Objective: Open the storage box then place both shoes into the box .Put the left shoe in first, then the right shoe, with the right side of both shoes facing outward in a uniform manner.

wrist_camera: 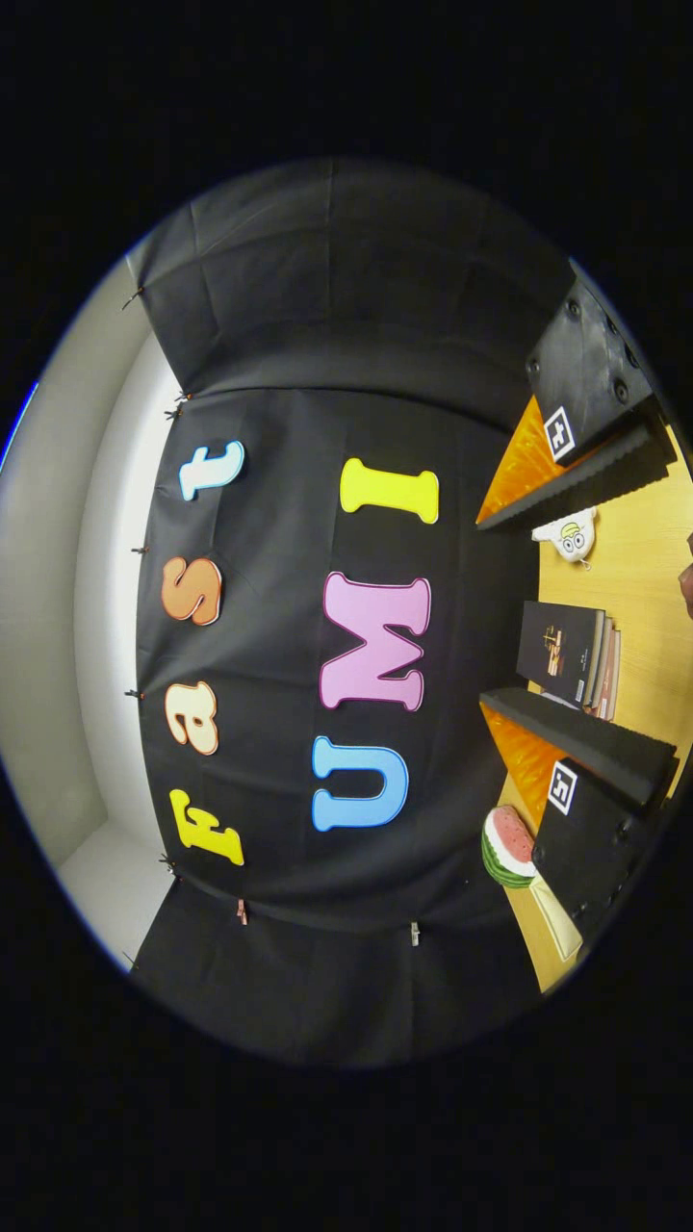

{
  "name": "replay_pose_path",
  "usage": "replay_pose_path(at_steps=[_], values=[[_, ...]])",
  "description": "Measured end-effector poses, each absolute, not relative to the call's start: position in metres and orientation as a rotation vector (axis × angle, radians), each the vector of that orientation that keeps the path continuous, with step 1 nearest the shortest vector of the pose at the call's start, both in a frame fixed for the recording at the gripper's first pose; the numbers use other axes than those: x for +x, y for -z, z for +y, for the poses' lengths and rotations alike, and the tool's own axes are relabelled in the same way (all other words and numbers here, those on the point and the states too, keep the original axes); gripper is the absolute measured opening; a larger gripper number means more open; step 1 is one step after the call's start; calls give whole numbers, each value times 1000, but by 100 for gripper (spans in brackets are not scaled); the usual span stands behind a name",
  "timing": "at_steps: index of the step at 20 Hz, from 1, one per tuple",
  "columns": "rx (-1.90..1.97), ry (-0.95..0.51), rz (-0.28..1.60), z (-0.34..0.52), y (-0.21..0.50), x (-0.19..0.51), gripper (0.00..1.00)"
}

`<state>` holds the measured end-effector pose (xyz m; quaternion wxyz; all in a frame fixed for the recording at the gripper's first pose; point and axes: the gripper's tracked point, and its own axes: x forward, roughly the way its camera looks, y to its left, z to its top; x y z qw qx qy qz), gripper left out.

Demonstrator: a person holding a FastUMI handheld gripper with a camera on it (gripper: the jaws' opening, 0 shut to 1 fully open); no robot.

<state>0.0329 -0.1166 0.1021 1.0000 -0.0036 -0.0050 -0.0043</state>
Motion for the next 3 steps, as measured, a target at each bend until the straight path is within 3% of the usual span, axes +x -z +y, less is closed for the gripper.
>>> replay_pose_path(at_steps=[3], values=[[-16, 18, -6, -115, -95, 26, 97]])
